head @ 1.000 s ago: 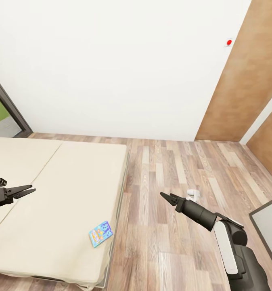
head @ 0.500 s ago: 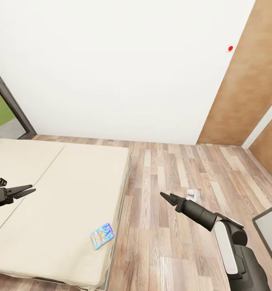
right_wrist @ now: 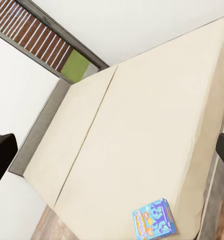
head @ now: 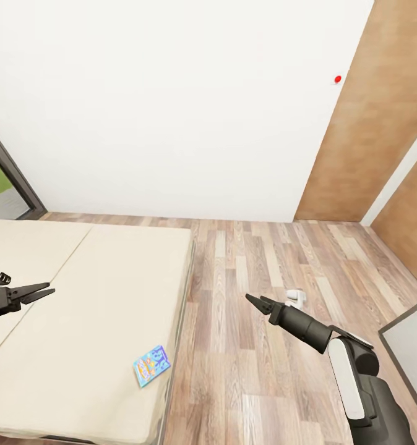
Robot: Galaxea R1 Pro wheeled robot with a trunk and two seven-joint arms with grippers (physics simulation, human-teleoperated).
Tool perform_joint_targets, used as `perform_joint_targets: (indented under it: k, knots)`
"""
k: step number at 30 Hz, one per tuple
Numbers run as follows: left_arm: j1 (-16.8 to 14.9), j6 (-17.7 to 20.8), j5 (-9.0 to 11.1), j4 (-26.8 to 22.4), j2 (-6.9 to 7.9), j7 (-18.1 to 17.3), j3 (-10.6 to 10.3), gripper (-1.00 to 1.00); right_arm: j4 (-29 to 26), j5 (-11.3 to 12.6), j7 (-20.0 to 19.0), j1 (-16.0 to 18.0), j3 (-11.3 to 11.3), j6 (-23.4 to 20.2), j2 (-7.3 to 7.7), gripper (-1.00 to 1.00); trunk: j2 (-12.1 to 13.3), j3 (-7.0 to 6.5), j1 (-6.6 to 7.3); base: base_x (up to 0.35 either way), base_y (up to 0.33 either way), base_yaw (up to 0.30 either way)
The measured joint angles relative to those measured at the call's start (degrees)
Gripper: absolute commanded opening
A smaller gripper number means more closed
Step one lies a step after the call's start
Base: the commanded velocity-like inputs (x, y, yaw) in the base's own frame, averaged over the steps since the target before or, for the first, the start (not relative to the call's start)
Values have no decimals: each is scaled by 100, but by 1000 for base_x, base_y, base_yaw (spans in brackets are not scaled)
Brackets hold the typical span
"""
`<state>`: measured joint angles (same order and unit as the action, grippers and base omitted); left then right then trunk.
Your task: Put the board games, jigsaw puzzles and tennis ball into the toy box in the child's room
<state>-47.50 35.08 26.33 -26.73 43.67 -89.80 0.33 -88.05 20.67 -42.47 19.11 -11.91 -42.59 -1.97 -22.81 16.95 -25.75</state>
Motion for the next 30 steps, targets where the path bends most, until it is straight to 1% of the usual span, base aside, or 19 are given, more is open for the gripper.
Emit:
perform_joint_targets:
  k: [6, 30]
  knots:
    - [0, 0, 1, 0, 3, 0, 6, 100, 0, -1, 21, 0, 11, 5, -7, 100, 0, -36, 0, 0, 0, -5]
    - [0, 0, 1, 0, 0, 0, 0, 100, 0, 3, 3, 0, 9, 5, -6, 100, 0, -254, 0, 0, 0, 0]
